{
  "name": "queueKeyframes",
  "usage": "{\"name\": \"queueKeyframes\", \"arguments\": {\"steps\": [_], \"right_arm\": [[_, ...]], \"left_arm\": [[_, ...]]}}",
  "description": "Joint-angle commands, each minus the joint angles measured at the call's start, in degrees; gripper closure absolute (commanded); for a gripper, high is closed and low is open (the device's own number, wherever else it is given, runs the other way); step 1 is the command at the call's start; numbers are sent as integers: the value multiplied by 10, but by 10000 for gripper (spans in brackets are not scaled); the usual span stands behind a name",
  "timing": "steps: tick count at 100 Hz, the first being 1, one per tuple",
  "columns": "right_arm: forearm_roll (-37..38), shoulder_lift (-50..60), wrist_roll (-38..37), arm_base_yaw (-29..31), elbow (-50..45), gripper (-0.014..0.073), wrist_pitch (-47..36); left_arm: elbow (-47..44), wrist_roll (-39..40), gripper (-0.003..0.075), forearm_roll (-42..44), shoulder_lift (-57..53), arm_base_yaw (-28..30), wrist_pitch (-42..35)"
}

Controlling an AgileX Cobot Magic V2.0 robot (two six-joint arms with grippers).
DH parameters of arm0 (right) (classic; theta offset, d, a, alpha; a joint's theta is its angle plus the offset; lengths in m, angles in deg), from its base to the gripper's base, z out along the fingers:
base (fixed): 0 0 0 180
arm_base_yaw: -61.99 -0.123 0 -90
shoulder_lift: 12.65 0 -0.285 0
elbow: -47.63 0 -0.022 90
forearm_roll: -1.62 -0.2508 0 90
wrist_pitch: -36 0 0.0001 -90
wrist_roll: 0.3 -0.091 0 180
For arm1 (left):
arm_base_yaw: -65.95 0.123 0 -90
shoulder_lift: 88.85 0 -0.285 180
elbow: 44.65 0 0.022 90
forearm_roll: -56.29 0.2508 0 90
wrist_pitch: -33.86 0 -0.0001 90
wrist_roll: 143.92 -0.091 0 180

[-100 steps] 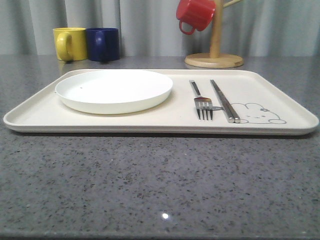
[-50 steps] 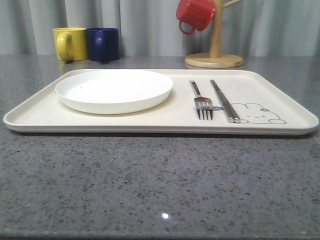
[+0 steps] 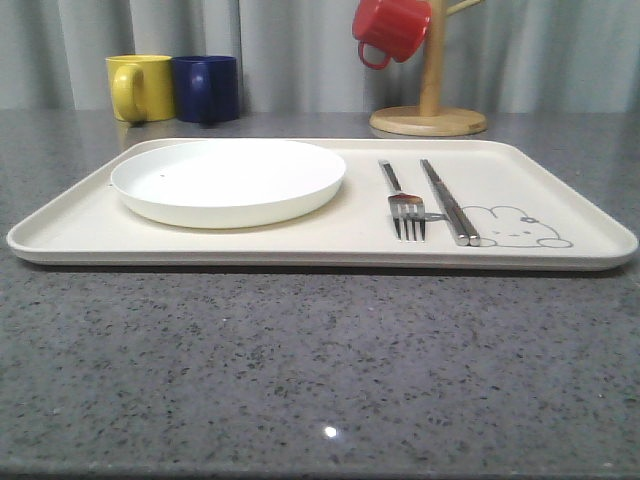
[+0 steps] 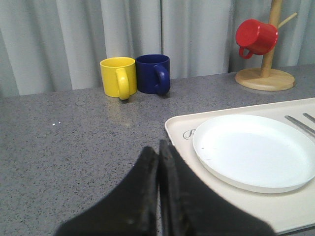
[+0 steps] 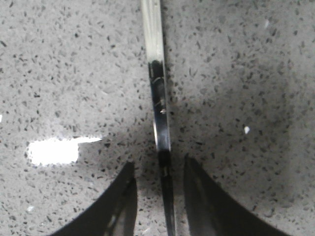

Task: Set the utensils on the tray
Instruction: 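Move the right gripper to the spoon and grasp its handle, then carry the spoon onto the tray beside the chopsticks and open the right gripper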

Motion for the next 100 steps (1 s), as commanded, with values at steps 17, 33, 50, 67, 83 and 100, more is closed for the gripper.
{"name": "queueKeyframes", "arguments": {"steps": [17, 33, 50, 67, 83, 100], "right_arm": [[-7, 26, 6, 2, 20, 490, -13], [-14, 26, 5, 2, 20, 645, -12], [-16, 34, -11, 2, 20, 648, -7], [-15, 77, -39, -4, 20, 648, 11], [-15, 126, -72, -29, 20, 648, 36], [-11, 167, -130, -84, 20, 648, 34]], "left_arm": [[17, 3, 738, -8, 4, -3, -46], [17, 3, 738, -8, 4, -3, -46], [17, 3, 738, -8, 4, -3, -46], [17, 3, 738, -8, 4, -3, -46], [17, 3, 738, -8, 4, -3, -46], [17, 3, 738, -8, 4, -3, -46]]}}
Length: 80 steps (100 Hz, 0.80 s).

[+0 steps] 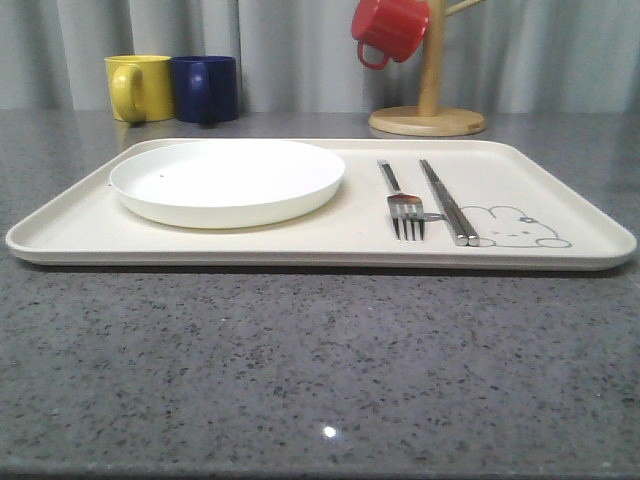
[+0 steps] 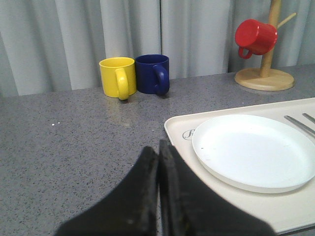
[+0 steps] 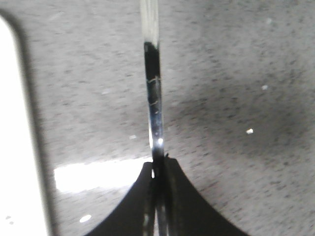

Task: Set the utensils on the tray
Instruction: 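Carry the spoon onto the tray beside the chopsticks and open the right gripper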

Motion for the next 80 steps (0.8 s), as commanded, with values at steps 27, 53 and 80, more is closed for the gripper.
{"name": "queueKeyframes", "arguments": {"steps": [27, 53, 80], "right_arm": [[28, 35, -127, -158, 19, 648, -52], [89, -6, -217, -253, 19, 648, -75], [89, -58, -240, -260, 19, 648, -93]], "left_arm": [[17, 3, 738, -8, 4, -3, -46], [17, 3, 738, -8, 4, -3, -46], [17, 3, 738, -8, 4, -3, -46]]}}
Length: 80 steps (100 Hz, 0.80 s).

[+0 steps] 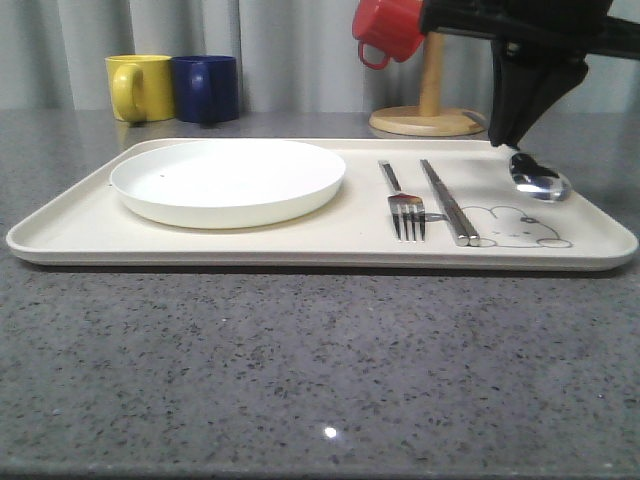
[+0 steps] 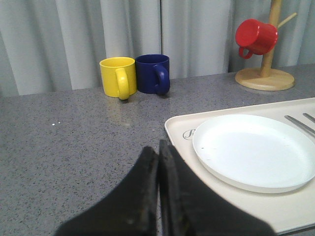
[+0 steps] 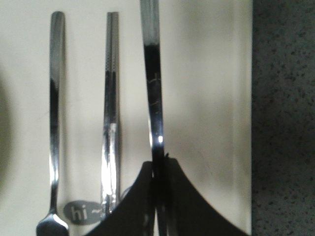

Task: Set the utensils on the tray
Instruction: 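Carry the spoon onto the tray beside the chopsticks and open the right gripper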

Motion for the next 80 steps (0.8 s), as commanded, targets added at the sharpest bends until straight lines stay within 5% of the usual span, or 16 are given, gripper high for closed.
{"name": "queueKeyframes", "arguments": {"steps": [1, 42, 80], "right_arm": [[11, 11, -6, 0, 18, 648, -28], [8, -30, -12, 0, 18, 633, -20], [8, -29, -12, 0, 18, 270, -23]], "left_arm": [[17, 3, 738, -8, 4, -3, -46], [17, 3, 738, -8, 4, -3, -46], [17, 3, 738, -8, 4, -3, -46]]}}
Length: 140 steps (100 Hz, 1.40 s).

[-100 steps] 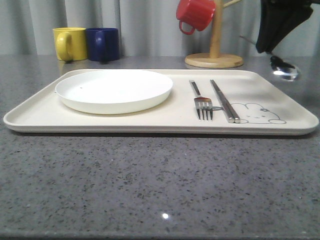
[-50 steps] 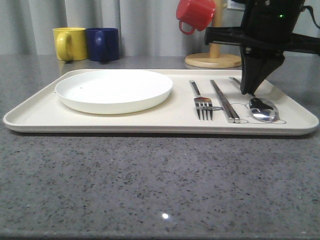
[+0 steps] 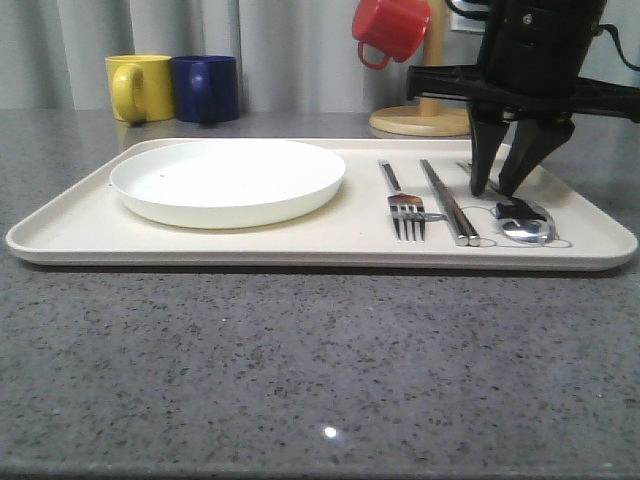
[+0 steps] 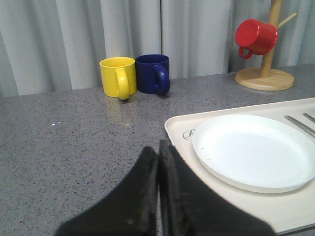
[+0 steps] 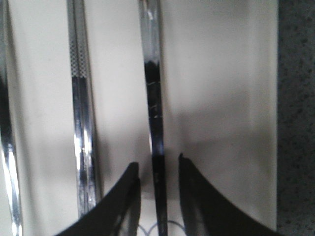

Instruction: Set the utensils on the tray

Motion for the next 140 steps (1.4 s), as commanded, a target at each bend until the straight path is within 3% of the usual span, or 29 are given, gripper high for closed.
{"name": "queueKeyframes", "arguments": {"steps": [1, 35, 74, 140], "right_arm": [[6, 26, 0, 0, 15, 264, -14], [35, 76, 0, 8, 15, 259, -25], [56, 199, 79, 102, -9, 263, -24], [88, 608, 86, 119, -406, 263, -262]], "left_arm": [[17, 3, 738, -8, 4, -3, -46], [17, 3, 738, -8, 4, -3, -46], [17, 3, 738, -8, 4, -3, -46], [17, 3, 738, -8, 4, -3, -46]]}}
